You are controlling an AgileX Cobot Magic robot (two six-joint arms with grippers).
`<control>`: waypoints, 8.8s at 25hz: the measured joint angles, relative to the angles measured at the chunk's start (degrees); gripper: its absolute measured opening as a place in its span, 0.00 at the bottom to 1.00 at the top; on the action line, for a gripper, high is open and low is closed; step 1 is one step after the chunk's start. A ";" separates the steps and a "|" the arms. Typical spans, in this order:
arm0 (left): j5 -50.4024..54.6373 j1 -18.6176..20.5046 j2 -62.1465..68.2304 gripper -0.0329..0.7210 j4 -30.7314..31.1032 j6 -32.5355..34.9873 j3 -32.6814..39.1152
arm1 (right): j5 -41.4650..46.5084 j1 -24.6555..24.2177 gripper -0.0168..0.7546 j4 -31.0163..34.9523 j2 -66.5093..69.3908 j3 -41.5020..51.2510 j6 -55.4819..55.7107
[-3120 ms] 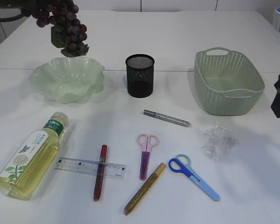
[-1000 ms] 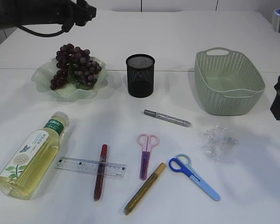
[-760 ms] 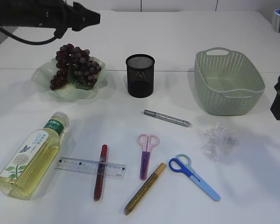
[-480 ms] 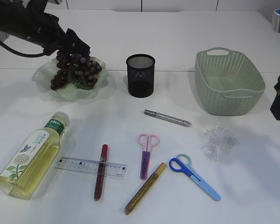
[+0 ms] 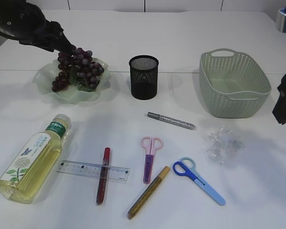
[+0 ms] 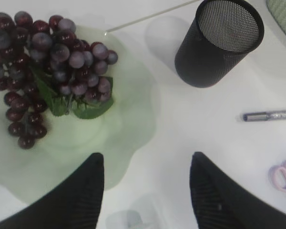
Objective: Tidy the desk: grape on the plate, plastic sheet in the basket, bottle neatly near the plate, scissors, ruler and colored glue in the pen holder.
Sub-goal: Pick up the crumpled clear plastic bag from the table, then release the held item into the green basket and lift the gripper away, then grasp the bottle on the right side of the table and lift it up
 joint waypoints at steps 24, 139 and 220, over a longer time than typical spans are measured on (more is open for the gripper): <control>15.91 0.00 -16.19 0.60 20.25 -25.35 3.71 | -7.38 0.00 0.71 3.03 12.09 0.00 -1.57; 14.78 0.00 -23.48 0.59 15.69 -26.95 29.95 | 0.88 -10.64 0.75 6.14 8.17 -1.90 -0.06; 13.88 -9.15 4.96 0.64 29.22 -34.56 23.18 | -1.58 -10.64 0.73 7.55 4.05 0.11 -0.25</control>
